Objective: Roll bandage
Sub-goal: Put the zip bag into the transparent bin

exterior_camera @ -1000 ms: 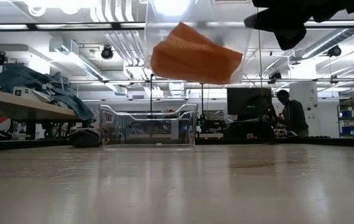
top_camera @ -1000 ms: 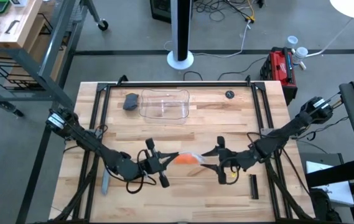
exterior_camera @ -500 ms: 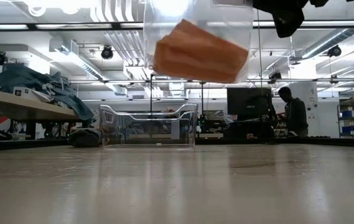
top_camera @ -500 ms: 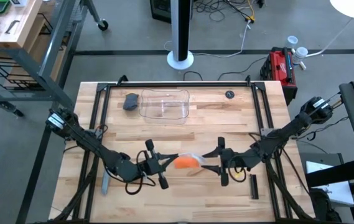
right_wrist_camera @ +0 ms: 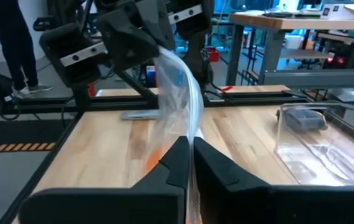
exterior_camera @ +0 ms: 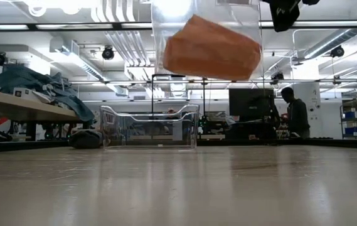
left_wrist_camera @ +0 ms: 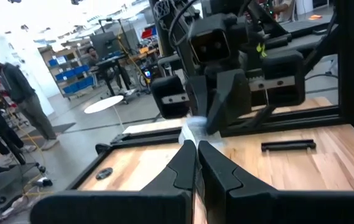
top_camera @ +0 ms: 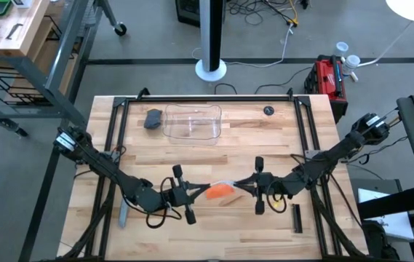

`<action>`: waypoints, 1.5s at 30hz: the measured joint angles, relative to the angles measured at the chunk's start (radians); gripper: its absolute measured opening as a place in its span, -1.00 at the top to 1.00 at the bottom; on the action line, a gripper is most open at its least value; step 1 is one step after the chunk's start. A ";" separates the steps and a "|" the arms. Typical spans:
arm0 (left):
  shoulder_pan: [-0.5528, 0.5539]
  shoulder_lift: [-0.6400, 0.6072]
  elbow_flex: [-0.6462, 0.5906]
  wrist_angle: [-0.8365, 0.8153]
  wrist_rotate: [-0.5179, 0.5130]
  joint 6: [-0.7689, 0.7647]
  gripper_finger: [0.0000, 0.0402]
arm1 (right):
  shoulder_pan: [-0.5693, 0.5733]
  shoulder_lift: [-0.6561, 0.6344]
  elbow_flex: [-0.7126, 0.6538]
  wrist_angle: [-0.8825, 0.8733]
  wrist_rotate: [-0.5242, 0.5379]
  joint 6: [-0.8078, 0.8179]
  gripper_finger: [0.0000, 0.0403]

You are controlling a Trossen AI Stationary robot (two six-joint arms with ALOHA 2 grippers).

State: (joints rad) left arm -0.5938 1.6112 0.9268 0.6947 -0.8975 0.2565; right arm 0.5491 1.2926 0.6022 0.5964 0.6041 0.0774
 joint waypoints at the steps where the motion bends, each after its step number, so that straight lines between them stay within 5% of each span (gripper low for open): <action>1: 0.000 0.000 0.000 -0.011 0.000 -0.013 1.00 | 0.000 0.000 0.000 0.000 0.000 -0.002 0.98; 17: -0.001 0.017 -0.006 -0.117 0.018 -0.120 1.00 | 0.007 0.000 0.000 0.019 -0.052 0.035 1.00; 25: -0.001 0.021 -0.006 -0.120 0.024 -0.108 1.00 | 0.027 0.000 0.002 -0.169 -0.075 0.209 0.97; 34: -0.001 0.024 -0.008 -0.284 0.139 -0.214 1.00 | 0.027 -0.001 0.001 -0.293 -0.128 0.339 0.53; 45: -0.001 0.024 -0.008 -0.278 0.140 -0.239 1.00 | 0.027 0.034 0.006 -0.161 -0.142 0.259 0.03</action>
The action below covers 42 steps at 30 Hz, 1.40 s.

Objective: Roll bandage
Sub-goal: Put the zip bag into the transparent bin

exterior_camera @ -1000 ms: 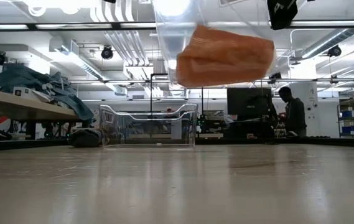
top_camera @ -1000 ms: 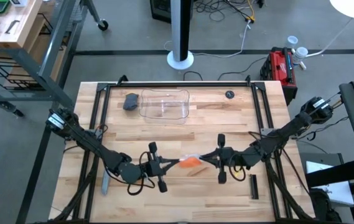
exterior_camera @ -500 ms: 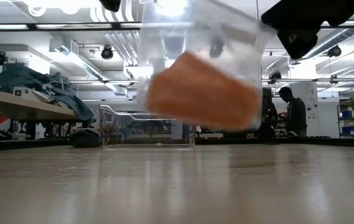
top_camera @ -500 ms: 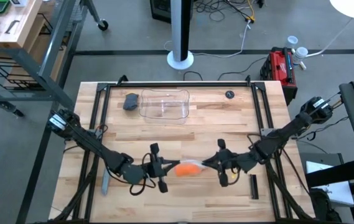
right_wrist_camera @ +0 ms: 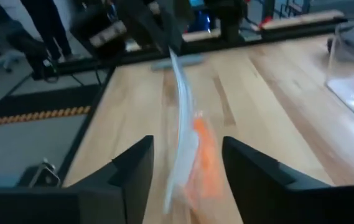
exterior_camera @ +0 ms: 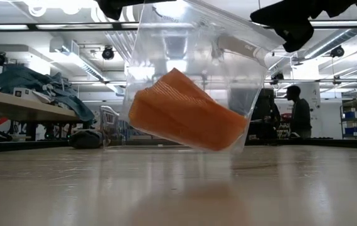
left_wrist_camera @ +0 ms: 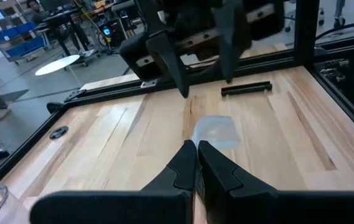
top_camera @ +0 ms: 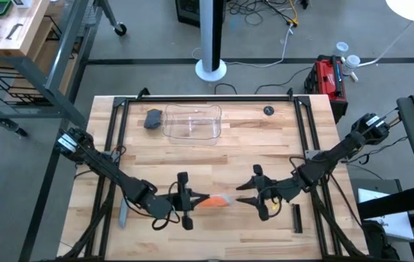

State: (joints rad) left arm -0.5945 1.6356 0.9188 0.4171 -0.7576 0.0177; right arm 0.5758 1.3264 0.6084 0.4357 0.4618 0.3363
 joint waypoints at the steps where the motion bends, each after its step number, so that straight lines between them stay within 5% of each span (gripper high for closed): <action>1: 0.000 0.000 0.000 0.000 0.000 -0.001 1.00 | 0.000 0.016 0.011 0.005 0.000 -0.015 0.02; 10: 0.001 0.000 0.000 0.009 0.001 -0.019 1.00 | -0.047 0.205 0.171 -0.018 0.108 -0.090 0.02; 16: 0.001 0.000 0.000 0.009 0.002 -0.020 1.00 | -0.088 0.271 0.237 -0.045 -0.030 -0.078 0.13; 24: 0.001 0.000 0.000 0.009 0.003 -0.028 1.00 | -0.089 0.292 0.316 -0.225 0.010 -0.092 0.92; 28: 0.002 0.000 0.000 0.010 -0.022 -0.047 0.98 | -0.085 0.279 0.321 -0.232 0.011 -0.095 0.96; 42: 0.003 0.000 0.001 -0.019 -0.203 -0.102 0.28 | -0.083 0.265 0.321 -0.328 0.095 -0.083 1.00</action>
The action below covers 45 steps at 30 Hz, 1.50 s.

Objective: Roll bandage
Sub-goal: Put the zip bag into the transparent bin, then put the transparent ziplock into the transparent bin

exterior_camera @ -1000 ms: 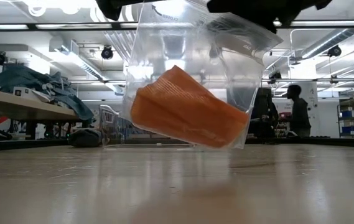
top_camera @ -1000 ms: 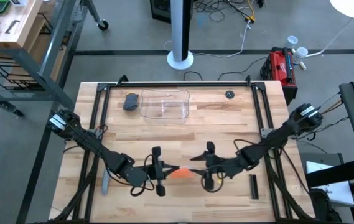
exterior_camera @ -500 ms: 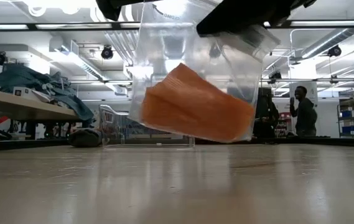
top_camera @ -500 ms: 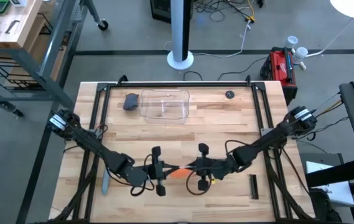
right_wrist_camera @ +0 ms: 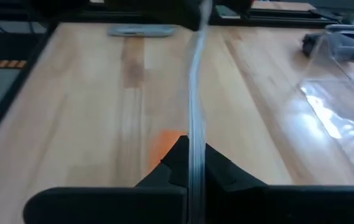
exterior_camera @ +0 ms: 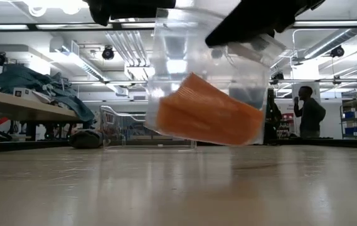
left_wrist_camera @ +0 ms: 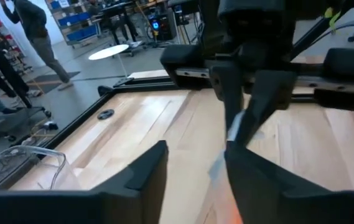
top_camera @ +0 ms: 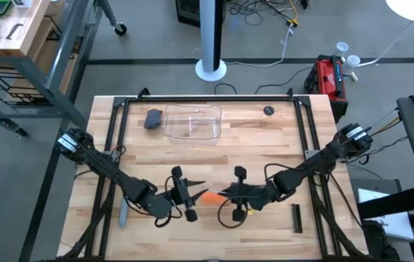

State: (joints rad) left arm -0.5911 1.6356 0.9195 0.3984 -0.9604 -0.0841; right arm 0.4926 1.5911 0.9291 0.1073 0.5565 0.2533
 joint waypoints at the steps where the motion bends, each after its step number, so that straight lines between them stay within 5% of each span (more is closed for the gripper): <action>1: 0.000 0.000 0.000 0.000 0.000 0.004 0.23 | -0.003 -0.005 0.000 -0.025 0.014 0.007 1.00; 10: 0.005 -0.026 0.000 0.107 -0.001 0.210 -0.06 | -0.082 -0.109 0.049 -0.224 0.047 -0.061 1.00; 13: 0.006 -0.047 0.000 0.123 -0.078 0.286 -0.07 | -0.148 -0.165 0.060 -0.233 0.031 -0.155 1.00; 22: 0.010 -0.120 0.000 0.135 -0.278 0.484 0.04 | -0.513 -0.251 0.074 -0.097 -0.270 -0.318 1.00; 30: 0.031 -0.151 0.000 0.132 -0.331 0.540 0.16 | -0.765 -0.049 0.323 -0.069 -0.534 -0.320 1.00; 36: 0.047 -0.162 0.000 0.128 -0.606 0.648 0.23 | -0.825 0.163 0.527 -0.230 -0.568 -0.361 1.00; 39: 0.046 -0.194 0.000 0.115 -0.611 0.663 0.25 | -0.846 0.252 0.580 -0.265 -0.597 -0.368 1.00; 45: 0.047 -0.269 -0.004 0.103 -0.611 0.662 0.30 | -0.896 0.324 0.608 -0.262 -0.846 -0.267 0.92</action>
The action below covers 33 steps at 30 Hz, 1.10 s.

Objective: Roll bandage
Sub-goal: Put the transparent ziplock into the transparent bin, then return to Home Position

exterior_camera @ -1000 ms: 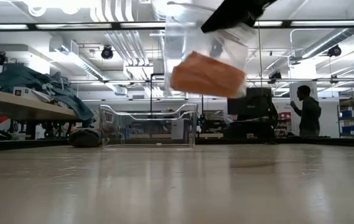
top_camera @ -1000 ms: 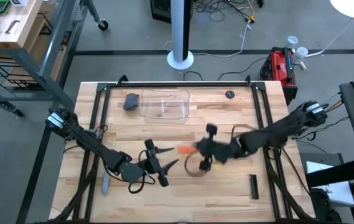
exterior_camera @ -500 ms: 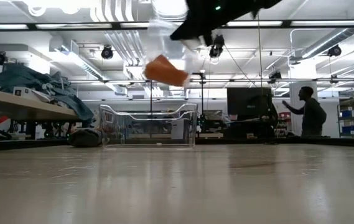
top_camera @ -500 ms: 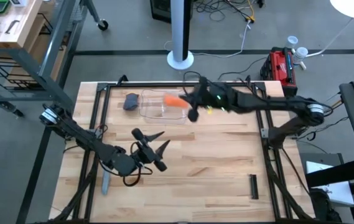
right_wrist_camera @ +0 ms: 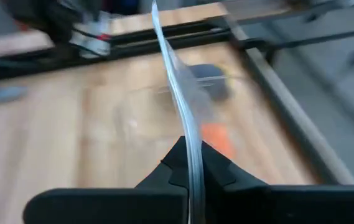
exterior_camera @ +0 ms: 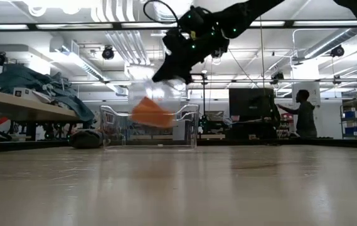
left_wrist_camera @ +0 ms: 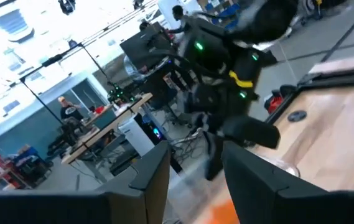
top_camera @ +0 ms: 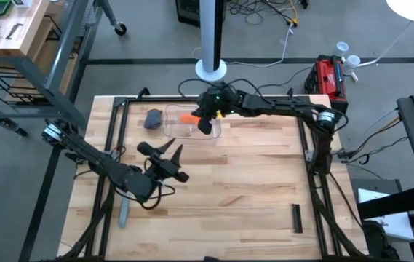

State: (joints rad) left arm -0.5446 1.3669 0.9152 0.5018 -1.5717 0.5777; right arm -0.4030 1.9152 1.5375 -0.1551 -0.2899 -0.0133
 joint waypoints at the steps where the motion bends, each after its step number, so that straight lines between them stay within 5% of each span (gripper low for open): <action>1: 0.000 -0.014 0.000 -0.002 -0.001 0.000 0.31 | -0.006 0.000 -0.001 -0.012 -0.006 0.007 0.87; 10: 0.003 -0.106 -0.001 -0.097 0.019 -0.010 0.31 | -0.035 -0.044 0.000 -0.030 0.002 0.014 0.26; 17: 0.005 -0.104 -0.001 -0.110 0.093 -0.030 0.24 | -0.035 -0.153 0.001 -0.083 -0.002 -0.061 0.07; 22: 0.108 -0.160 -0.001 -0.090 0.625 -0.055 0.19 | -0.033 -0.260 0.000 -0.155 -0.104 -0.069 0.09; 29: 0.506 -0.271 -0.003 -0.282 1.400 -0.479 0.12 | 0.013 -0.396 -0.059 -0.283 -0.723 -0.188 0.13; 31: 0.589 -0.283 -0.003 -0.275 1.583 -0.531 0.11 | 0.050 -0.444 -0.102 -0.272 -0.748 -0.182 0.14; 33: 0.632 -0.299 -0.005 -0.274 1.654 -0.560 0.11 | 0.093 -0.500 -0.156 -0.266 -0.680 -0.168 0.14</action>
State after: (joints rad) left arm 0.0879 1.0676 0.9106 0.2279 0.0820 0.0175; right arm -0.3095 1.4150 1.3819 -0.4211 -0.9696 -0.1815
